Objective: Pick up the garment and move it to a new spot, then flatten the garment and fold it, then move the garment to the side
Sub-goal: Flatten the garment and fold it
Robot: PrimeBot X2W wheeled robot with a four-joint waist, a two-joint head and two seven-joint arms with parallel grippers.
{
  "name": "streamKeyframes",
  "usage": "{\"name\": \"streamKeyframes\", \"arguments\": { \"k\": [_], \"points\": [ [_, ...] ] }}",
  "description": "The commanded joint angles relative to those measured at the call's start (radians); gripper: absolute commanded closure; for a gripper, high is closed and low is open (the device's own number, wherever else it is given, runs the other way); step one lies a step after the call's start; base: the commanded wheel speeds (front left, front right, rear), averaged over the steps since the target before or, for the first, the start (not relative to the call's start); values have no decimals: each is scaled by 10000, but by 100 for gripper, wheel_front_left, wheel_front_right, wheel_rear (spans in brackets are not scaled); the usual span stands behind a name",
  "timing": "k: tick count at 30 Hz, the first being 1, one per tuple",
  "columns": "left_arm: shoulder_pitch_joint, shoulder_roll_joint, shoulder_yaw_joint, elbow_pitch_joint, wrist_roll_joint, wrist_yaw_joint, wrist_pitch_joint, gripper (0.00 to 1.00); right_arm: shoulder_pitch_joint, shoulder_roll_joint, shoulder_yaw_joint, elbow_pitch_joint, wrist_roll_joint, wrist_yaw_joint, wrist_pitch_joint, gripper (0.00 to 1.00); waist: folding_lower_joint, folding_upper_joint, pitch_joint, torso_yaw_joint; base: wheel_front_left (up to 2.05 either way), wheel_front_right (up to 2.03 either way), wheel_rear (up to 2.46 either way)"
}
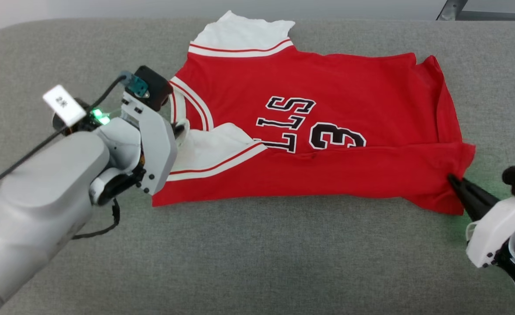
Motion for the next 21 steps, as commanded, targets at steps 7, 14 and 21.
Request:
{"name": "streamKeyframes", "arguments": {
  "k": [7,14,21],
  "points": [
    [55,-708,-3,1620,-940,-634,1007,91,-625,-136,527,144,853,-8,1141,100,1,0,-259,21,0,0,0],
    [-149,-1195,140,2387,-1799,-824,2006,32,-949,-378,698,218,1125,-8,2094,31,1,0,-586,121,0,0,0],
    [-159,-1356,253,2794,-2066,-847,2226,0,-1034,-497,662,2,1198,-8,2538,0,1,0,-1051,130,0,0,0]
  ]
}}
